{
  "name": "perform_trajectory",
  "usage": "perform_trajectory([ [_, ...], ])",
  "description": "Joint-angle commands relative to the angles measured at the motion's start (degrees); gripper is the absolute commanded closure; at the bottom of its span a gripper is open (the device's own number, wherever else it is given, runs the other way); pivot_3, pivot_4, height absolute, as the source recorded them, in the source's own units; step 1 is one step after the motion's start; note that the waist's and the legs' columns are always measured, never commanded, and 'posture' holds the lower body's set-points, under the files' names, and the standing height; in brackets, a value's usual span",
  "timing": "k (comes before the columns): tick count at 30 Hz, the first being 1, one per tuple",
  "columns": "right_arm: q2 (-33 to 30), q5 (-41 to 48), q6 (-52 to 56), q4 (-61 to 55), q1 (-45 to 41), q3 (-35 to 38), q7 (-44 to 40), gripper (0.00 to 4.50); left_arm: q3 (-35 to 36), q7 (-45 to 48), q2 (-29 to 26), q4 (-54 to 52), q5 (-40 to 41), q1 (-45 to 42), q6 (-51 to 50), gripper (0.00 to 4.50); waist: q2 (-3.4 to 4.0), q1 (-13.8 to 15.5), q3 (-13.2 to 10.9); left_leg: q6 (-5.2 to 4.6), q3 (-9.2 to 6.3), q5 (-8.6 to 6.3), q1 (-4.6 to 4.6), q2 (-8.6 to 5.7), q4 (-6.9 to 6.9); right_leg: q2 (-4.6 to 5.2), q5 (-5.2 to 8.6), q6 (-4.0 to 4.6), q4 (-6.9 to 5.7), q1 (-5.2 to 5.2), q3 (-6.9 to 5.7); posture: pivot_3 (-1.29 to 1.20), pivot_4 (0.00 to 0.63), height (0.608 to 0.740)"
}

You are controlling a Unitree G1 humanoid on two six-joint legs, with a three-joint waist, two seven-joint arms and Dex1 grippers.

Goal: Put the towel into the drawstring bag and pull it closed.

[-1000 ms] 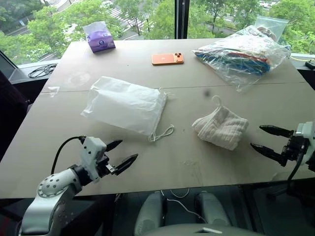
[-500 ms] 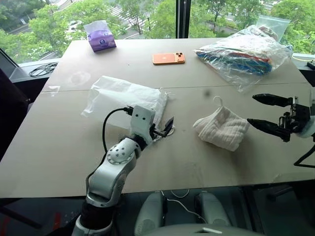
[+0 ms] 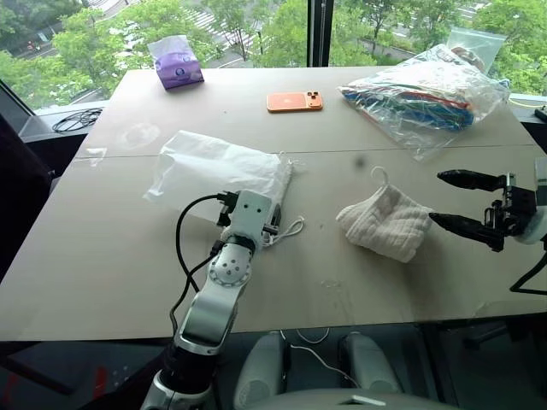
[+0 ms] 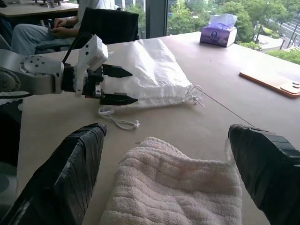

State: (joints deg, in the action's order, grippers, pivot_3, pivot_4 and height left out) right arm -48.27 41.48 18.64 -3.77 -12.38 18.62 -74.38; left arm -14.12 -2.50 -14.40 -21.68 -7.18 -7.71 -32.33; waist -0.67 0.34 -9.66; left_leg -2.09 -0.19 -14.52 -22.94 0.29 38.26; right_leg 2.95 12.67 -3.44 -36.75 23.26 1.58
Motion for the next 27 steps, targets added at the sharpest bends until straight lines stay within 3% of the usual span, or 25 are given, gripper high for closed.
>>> perform_trajectory([
  [1, -0.3, 0.9, 0.0, -0.9, -0.8, 1.8, 0.2, 0.04, -0.5, 1.4, -0.1, -1.1, -1.7, 0.2, 5.0, 0.00, 0.00, 0.1, 0.0, 0.00, 0.00, 0.00, 0.00, 0.00, 0.00, 0.01, 0.00, 0.00, 0.00, 0.00, 0.00, 0.00, 0.150, 0.740],
  [20, 0.8, 1.1, -0.5, -2.5, 0.3, 2.2, 2.3, 0.04, -2.0, 4.1, -0.6, 4.9, -11.0, -0.3, 9.2, 0.00, 0.01, 0.4, 0.0, 0.00, 0.00, 0.00, 0.00, 0.01, 0.00, 0.05, 0.00, 0.01, 0.00, 0.00, -0.04, 0.00, 0.150, 0.740],
  [21, 0.8, 1.0, -0.6, -2.6, 0.4, 2.1, 2.4, 0.00, -2.2, 4.2, -0.9, 5.2, -11.9, -0.3, 9.2, 0.40, 0.01, 0.4, 0.0, 0.00, 0.00, 0.00, 0.00, 0.01, 0.00, 0.06, 0.00, 0.01, 0.00, 0.00, -0.04, 0.00, 0.150, 0.740],
  [23, 0.7, 0.4, -1.2, -2.6, 0.6, 1.9, 2.2, 0.00, -2.5, 3.9, -1.5, 5.7, -13.6, -0.2, 9.6, 0.78, 0.01, 0.4, 0.0, 0.00, 0.00, 0.00, 0.00, 0.01, 0.00, 0.06, 0.00, 0.00, 0.00, 0.00, -0.04, 0.00, 0.150, 0.740],
  [27, 0.9, 0.2, -1.5, -2.8, 0.8, 1.7, 2.3, 0.00, -1.7, 3.6, -0.7, 6.0, -14.5, 0.1, 9.7, 2.65, 0.01, 0.4, 0.0, 0.00, 0.00, 0.00, 0.00, 0.01, 0.00, 0.07, -0.01, 0.00, 0.00, 0.00, -0.04, 0.00, 0.150, 0.740],
])
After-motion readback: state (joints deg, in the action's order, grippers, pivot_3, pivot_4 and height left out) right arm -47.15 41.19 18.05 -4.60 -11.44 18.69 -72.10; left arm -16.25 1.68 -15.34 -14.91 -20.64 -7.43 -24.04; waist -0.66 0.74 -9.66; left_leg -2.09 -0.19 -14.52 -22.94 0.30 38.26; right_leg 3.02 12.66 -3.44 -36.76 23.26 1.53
